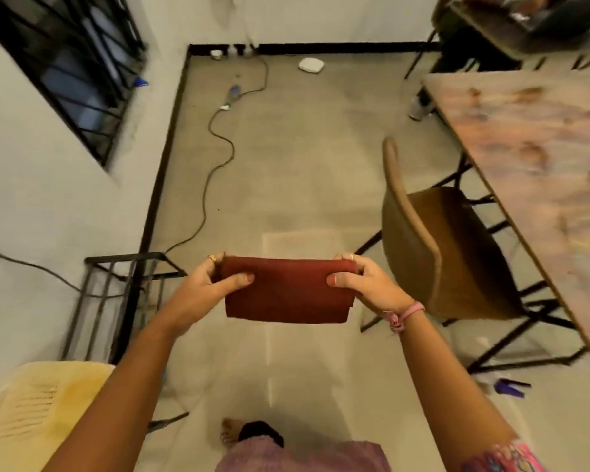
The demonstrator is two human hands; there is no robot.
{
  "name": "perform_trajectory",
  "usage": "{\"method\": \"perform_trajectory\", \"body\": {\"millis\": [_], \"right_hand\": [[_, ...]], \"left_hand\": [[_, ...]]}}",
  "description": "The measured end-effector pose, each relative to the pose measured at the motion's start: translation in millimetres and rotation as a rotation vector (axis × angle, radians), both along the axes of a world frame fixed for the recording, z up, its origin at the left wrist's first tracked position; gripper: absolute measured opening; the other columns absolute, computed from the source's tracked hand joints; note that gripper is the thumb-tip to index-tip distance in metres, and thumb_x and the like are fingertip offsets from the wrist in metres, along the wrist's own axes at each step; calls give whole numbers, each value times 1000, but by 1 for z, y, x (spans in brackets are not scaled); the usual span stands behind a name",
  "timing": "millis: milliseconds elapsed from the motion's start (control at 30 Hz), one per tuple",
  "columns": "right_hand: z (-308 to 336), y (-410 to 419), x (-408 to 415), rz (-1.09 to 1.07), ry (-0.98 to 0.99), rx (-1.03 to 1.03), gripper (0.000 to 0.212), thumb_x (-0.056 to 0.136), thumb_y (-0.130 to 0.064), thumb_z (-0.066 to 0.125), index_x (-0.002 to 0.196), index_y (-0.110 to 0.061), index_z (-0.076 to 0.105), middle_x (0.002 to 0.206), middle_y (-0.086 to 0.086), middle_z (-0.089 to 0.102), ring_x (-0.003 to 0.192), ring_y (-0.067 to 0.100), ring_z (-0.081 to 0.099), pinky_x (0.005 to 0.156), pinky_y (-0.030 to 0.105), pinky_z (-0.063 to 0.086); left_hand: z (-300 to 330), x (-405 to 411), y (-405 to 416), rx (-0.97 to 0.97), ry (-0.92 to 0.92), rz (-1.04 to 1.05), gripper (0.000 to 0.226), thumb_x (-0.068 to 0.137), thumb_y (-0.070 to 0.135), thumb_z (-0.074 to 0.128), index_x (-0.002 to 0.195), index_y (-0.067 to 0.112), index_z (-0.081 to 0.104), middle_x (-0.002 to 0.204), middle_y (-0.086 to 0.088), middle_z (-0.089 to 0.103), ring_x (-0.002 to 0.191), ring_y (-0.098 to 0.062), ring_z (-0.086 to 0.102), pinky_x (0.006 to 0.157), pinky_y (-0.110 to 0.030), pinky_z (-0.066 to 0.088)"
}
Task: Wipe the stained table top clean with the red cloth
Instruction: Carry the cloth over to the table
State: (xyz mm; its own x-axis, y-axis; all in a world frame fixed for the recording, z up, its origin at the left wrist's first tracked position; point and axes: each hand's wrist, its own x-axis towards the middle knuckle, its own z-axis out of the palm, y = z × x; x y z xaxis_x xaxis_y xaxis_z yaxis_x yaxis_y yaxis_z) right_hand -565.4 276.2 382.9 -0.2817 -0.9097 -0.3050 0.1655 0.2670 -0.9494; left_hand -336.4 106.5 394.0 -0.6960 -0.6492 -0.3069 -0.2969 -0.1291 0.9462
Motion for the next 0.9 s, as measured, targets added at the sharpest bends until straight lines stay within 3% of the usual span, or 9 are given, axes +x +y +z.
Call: {"method": "perform_trajectory", "body": {"millis": [133, 233, 333, 467, 533, 600, 700, 767, 900], "right_hand": [[-11, 81, -32, -290, -305, 32, 36, 70, -13, 66, 103, 0, 63, 92, 13, 70, 80, 21, 68, 69, 30, 56], [-13, 153, -57, -416, -365, 30, 15, 80, -8, 62, 90, -11, 73, 86, 8, 74, 72, 16, 70, 58, 24, 55], [-16, 225, -78, -441, -401, 44, 29, 75, -11, 60, 103, -9, 67, 87, 6, 74, 70, 15, 70, 54, 24, 54], [-17, 319, -103, -363, -378, 39, 43, 74, -36, 71, 114, -21, 70, 115, 4, 68, 102, 19, 64, 87, 33, 51], [-16, 359, -109, -396, -421, 51, 59, 59, -54, 82, 106, -20, 74, 103, 2, 71, 92, 16, 66, 82, 29, 50], [-15, 389, -112, -430, -445, 38, 62, 50, -59, 85, 96, -18, 76, 86, -4, 73, 76, 8, 68, 69, 21, 53], [-18, 413, -115, -468, -452, 80, 76, 46, -56, 88, 106, -15, 66, 96, -1, 74, 86, 14, 71, 76, 26, 56], [-23, 423, -118, -499, -480, 80, 72, 51, -44, 90, 111, -16, 63, 104, 4, 73, 94, 21, 70, 82, 33, 56], [-33, 438, -127, -628, -482, 121, 31, 79, -15, 74, 108, -21, 68, 109, 8, 71, 98, 27, 69, 81, 37, 56]], "left_hand": [[-4, -80, 66, 84, 115, -34, 37, 73, 37, 71, 105, 22, 62, 91, 8, 73, 88, -8, 68, 68, -16, 52], [-15, -134, 122, 87, 108, -76, 28, 76, 43, 68, 99, 29, 63, 92, 7, 71, 85, -7, 67, 70, -21, 53], [-29, -179, 174, 96, 92, -135, 14, 77, 50, 65, 88, 42, 64, 91, 12, 70, 82, -5, 66, 68, -23, 53], [-34, -235, 240, 162, 75, -371, 38, 66, 66, 70, 96, 44, 65, 97, 15, 71, 89, -4, 68, 69, -22, 54], [-29, -262, 276, 172, 67, -540, 41, 65, 69, 69, 96, 43, 65, 100, 16, 70, 92, -3, 67, 69, -19, 52], [-21, -289, 314, 183, 54, -686, 36, 67, 67, 68, 91, 41, 65, 92, 17, 70, 86, -1, 66, 67, -16, 51], [-15, -321, 358, 143, 16, -860, 28, 75, 62, 64, 87, 37, 63, 86, 11, 68, 83, -6, 66, 71, -24, 52], [-15, -341, 381, 84, -14, -969, 21, 80, 59, 61, 87, 39, 62, 88, 10, 69, 85, -9, 67, 73, -27, 53], [-25, -379, 406, -44, -68, -1087, 29, 88, 53, 55, 99, 27, 58, 95, 2, 68, 85, -12, 67, 74, -31, 56]]}}
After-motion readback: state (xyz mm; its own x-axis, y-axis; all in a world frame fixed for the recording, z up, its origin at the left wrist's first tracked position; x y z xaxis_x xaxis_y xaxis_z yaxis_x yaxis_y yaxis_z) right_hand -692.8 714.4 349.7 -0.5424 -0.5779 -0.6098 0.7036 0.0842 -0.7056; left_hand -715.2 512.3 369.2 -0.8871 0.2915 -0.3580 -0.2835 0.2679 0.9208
